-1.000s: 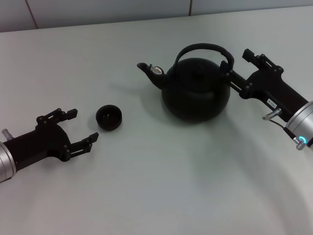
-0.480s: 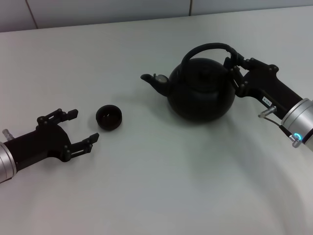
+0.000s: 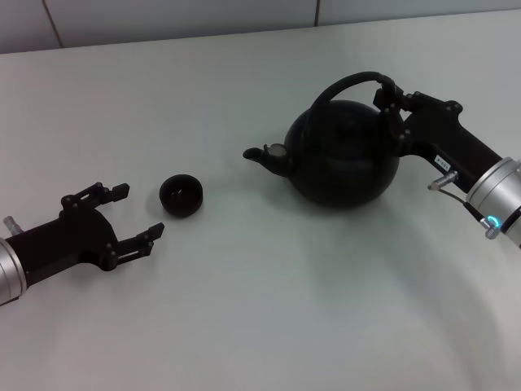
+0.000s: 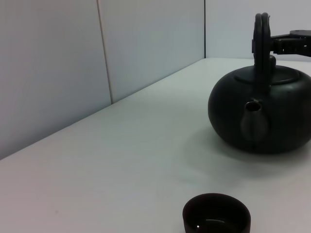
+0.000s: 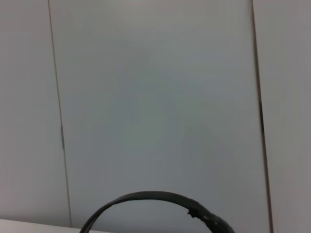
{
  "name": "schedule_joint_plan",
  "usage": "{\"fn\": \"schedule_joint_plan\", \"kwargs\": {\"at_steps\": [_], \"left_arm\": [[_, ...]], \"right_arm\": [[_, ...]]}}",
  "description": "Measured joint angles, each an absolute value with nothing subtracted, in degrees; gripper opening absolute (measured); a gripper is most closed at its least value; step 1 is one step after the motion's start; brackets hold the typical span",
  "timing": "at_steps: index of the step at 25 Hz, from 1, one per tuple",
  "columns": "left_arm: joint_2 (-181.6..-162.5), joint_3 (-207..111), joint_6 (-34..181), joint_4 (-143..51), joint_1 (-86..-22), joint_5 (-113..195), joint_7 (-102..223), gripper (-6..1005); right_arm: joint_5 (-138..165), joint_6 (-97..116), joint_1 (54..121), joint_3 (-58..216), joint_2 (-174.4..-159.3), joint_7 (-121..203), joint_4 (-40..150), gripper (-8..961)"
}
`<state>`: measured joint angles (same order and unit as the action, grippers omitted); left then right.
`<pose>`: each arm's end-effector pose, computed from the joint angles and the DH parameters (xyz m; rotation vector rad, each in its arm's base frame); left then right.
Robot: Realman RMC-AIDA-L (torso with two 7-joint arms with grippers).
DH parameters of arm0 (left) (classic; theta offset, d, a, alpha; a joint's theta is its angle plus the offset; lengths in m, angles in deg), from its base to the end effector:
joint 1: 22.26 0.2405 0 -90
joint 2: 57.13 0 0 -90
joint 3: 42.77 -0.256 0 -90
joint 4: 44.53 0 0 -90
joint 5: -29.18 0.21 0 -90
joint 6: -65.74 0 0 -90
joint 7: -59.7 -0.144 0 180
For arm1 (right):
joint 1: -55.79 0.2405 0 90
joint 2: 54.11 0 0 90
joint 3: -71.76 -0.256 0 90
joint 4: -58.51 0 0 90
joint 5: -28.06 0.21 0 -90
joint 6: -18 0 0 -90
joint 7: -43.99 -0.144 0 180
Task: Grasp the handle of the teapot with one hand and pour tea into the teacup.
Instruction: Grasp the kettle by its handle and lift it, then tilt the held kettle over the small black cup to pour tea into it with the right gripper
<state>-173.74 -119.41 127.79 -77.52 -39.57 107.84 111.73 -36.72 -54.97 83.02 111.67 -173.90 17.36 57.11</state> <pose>-0.3123 0.3029 -0.0453 -2.5414 -0.3466 -0.4444 0.3149 0.3163 -0.0374 -1.9356 0.5590 0.8156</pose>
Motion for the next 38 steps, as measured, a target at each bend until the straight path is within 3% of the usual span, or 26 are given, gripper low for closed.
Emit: {"fn": "schedule_joint_plan", "kwargs": {"at_steps": [38], "left_arm": [[-173.62,-118.8,128.9,-81.3,-37.5,110.8,114.8,822]], "right_arm": [[-37.4,-55.2,91.5,113.7,-173.72,22.0,52.9,118]]}}
